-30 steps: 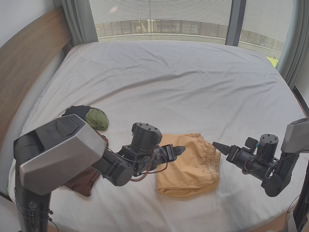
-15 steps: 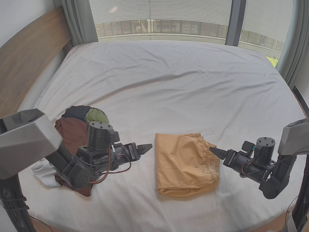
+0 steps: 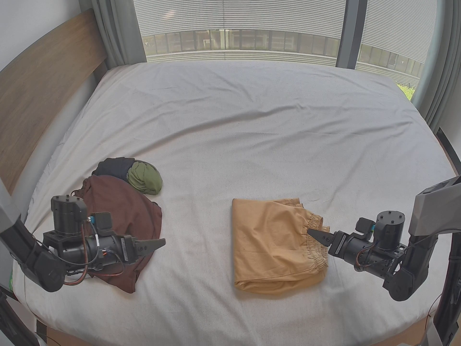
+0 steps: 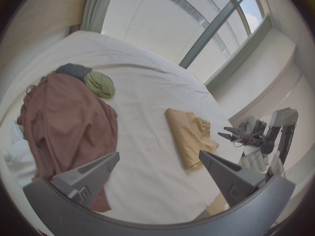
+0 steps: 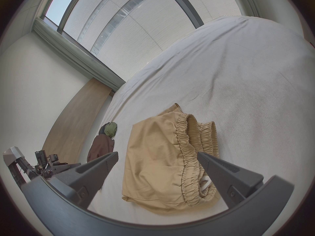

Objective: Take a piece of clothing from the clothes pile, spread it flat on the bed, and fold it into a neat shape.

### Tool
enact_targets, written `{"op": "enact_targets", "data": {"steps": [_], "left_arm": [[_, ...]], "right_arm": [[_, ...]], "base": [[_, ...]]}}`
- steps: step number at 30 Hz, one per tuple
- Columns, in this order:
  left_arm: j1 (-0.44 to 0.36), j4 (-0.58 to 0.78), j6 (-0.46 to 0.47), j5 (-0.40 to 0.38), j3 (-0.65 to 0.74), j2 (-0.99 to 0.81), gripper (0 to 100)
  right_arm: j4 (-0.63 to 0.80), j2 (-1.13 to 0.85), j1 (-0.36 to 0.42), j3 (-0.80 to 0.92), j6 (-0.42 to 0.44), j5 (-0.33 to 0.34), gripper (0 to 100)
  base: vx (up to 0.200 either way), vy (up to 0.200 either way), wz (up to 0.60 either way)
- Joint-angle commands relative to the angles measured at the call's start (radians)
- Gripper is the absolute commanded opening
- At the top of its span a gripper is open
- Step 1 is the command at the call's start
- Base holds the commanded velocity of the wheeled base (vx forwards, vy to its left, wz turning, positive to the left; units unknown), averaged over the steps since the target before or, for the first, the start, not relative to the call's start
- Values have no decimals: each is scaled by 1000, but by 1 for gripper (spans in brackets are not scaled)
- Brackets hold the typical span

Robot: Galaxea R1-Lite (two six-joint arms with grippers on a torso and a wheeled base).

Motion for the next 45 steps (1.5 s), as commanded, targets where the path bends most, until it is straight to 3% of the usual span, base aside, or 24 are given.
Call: {"op": "enact_targets", "data": {"steps": [1, 10, 19, 45], "left_arm": [[113, -28, 121, -34, 80, -52, 100], [174, -33, 273, -97, 150, -45, 100], [216, -33, 356, -155, 189, -34, 100], [214, -125, 364, -156, 238, 11, 100]], "right_arm": [[-1, 41, 5, 1, -4, 0, 100], [-1, 79, -7, 4, -6, 0, 100], [-1, 139, -34, 3, -8, -2, 100], [-1, 303, -14, -52, -1, -2, 100]], "base": [[0, 0, 0], [0, 0, 0], [0, 0, 0], [0, 0, 0]]}}
